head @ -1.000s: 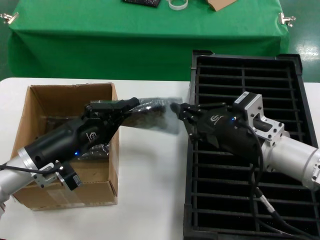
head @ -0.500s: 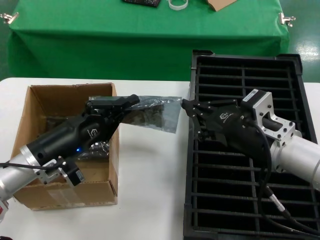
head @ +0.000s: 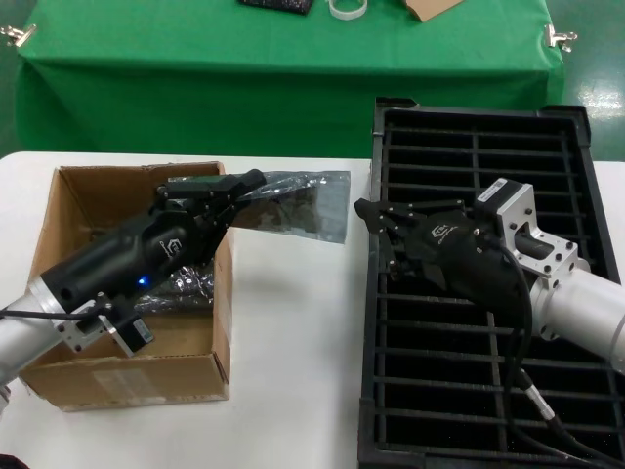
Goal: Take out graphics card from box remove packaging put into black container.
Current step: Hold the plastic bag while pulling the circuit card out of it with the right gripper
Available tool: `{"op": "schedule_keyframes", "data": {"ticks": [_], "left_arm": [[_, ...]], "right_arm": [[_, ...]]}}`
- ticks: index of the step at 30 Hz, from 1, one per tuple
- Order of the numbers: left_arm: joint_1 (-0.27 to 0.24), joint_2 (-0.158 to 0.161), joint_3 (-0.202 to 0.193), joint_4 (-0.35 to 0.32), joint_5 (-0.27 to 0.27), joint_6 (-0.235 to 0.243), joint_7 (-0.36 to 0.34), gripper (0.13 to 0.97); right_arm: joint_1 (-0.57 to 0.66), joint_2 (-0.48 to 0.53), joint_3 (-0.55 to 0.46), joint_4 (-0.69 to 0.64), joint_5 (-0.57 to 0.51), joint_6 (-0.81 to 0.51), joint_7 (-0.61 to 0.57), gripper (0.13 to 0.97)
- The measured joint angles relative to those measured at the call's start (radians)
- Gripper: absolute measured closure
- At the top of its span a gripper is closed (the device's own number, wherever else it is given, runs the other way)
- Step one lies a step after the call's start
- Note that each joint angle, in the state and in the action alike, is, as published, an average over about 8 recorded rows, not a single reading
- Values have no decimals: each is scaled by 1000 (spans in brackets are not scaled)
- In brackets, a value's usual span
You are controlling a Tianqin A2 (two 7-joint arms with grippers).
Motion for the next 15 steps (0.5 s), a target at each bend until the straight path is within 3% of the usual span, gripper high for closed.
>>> {"op": "schedule_keyframes", "data": {"ticks": [15], "left_arm": [[1, -9, -7, -1, 0, 44, -55, 958]], "right_arm": [[8, -12, -8, -29, 54, -6, -51, 963]]}}
